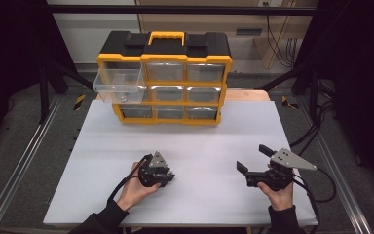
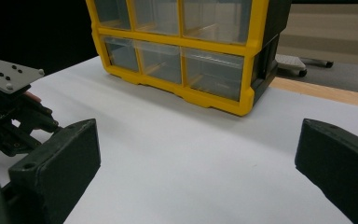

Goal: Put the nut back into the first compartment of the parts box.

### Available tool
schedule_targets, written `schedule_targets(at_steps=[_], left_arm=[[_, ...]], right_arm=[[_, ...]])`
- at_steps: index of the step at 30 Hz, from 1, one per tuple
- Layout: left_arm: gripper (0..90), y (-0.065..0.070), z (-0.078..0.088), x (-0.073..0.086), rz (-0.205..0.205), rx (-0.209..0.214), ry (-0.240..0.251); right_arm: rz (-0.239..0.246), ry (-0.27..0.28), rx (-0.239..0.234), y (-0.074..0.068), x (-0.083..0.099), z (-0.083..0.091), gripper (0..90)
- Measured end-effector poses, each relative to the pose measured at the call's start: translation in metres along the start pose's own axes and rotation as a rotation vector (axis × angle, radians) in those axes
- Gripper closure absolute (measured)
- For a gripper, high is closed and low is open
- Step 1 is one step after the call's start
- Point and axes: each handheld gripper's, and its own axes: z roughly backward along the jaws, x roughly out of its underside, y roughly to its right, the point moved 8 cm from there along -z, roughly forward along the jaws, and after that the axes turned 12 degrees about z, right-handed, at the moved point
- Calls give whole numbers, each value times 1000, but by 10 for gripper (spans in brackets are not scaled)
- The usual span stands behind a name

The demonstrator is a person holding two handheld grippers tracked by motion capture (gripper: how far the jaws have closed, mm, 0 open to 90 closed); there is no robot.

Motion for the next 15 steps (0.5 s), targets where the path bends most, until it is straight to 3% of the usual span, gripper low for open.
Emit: schedule_targets(at_steps=[15], left_arm=[[698, 1, 0, 0, 6, -20, -10]], right_arm=[[3, -3, 0, 0, 1, -1, 5]])
